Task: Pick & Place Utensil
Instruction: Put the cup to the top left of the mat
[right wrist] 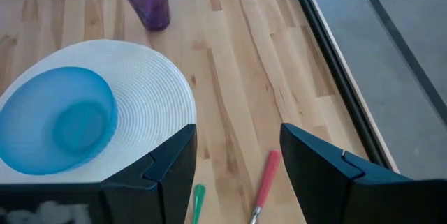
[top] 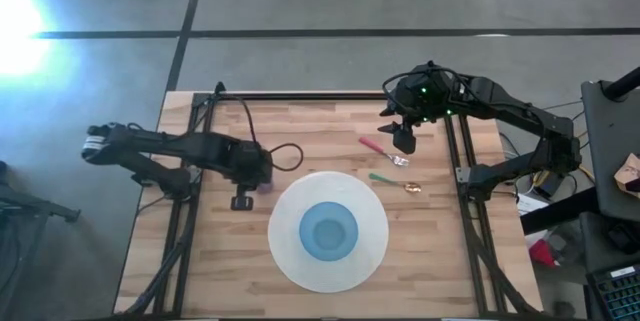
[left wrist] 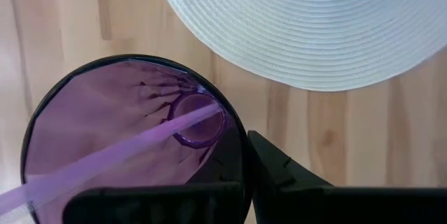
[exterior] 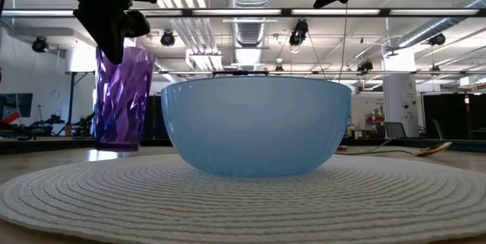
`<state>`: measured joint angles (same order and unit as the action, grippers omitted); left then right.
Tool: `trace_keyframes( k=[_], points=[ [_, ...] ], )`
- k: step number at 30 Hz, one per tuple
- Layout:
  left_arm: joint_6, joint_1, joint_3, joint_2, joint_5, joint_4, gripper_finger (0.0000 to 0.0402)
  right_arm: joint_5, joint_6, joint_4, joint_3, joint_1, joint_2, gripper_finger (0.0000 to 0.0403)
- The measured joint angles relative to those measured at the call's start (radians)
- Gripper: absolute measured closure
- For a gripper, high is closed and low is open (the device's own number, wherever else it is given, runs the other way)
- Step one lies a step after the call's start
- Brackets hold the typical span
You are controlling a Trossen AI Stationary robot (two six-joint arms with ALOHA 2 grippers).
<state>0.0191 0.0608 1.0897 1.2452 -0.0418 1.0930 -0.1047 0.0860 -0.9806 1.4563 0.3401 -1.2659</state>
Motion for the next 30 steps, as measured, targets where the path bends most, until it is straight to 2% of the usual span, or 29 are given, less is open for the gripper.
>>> trace_keyframes(
  k=[12,20,30],
  points=[
    [0.008,0.000,0.000,0.016,-0.027,-0.045,0.0399,0.000,0.000,0.000,0.000,0.000,0.000,0.0202],
    [0.018,0.002,-0.051,0.011,-0.028,-0.106,0.0399,0.000,0.000,-0.001,0.000,0.000,0.000,0.0202],
    [0.016,0.001,-0.054,0.007,-0.027,-0.100,0.0389,0.000,0.000,-0.001,0.000,0.000,0.000,0.0202]
  ],
)
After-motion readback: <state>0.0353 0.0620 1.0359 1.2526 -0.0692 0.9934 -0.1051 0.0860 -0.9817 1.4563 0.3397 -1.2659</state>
